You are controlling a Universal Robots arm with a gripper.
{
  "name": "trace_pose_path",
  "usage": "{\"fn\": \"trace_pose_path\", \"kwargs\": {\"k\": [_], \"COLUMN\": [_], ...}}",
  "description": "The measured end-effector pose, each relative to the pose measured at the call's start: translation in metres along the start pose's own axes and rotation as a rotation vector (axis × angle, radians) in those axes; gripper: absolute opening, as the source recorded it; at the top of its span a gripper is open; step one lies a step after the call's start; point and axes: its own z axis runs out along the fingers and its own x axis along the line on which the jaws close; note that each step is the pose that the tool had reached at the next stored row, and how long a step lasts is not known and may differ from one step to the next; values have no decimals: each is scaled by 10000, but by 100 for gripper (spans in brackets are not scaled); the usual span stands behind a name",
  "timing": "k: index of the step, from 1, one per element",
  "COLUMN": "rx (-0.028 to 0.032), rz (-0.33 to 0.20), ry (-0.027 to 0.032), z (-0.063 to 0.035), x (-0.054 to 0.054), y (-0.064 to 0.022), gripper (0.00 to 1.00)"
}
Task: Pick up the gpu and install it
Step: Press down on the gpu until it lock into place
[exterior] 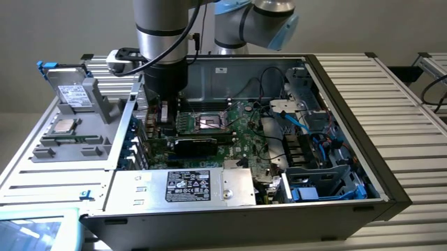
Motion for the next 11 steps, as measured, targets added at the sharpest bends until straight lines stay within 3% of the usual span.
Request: {"fn": "trace_pose_path", "kwargs": {"k": [3, 7, 11], "rx": [2, 28, 30], "rz": [-1, -32, -35], "ry": [-7, -14, -17], "z": [-56, -51, -51], "x": [11, 84, 86], "y": [8, 32, 32], "gripper": [12, 12, 12]}}
